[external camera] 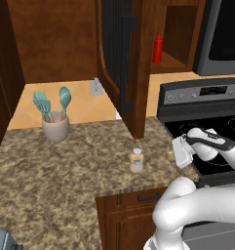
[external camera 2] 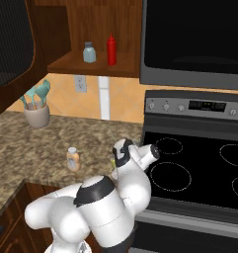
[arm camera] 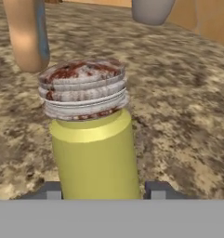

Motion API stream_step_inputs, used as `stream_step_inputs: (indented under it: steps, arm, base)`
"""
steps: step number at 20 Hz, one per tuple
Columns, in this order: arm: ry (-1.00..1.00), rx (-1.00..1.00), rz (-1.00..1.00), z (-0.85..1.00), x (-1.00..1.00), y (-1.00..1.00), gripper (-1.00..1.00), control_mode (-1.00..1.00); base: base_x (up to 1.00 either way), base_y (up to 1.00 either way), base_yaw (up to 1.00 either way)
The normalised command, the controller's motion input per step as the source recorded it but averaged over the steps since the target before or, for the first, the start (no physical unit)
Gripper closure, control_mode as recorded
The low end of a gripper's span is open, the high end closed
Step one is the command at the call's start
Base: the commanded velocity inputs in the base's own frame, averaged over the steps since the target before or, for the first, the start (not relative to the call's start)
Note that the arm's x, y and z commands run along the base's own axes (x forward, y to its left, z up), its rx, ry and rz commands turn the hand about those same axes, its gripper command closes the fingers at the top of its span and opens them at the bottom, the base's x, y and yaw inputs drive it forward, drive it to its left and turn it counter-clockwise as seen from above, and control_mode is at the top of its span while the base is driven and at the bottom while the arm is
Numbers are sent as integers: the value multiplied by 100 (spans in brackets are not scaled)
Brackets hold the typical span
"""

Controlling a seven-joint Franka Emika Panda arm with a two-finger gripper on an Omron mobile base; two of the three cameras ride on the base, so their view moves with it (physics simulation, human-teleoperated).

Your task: Put the shaker and condiment bottle from the counter next to their counterparts in the cabinet.

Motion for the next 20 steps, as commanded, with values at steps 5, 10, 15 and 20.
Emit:
stream_step_inputs:
  steps: [5,10,15,20]
  arm:
    - [0,0,1,7,0,0,100,-100]
    - [0,0,0,58,-1,0,100,-100]
    - [0,0,0,80,-22,0,100,-100]
    - [-1,5,0,84,-51,11,100,-100]
  base:
    - [0,0,0]
    - [0,0,0]
    - [0,0,0]
    - [0,0,0]
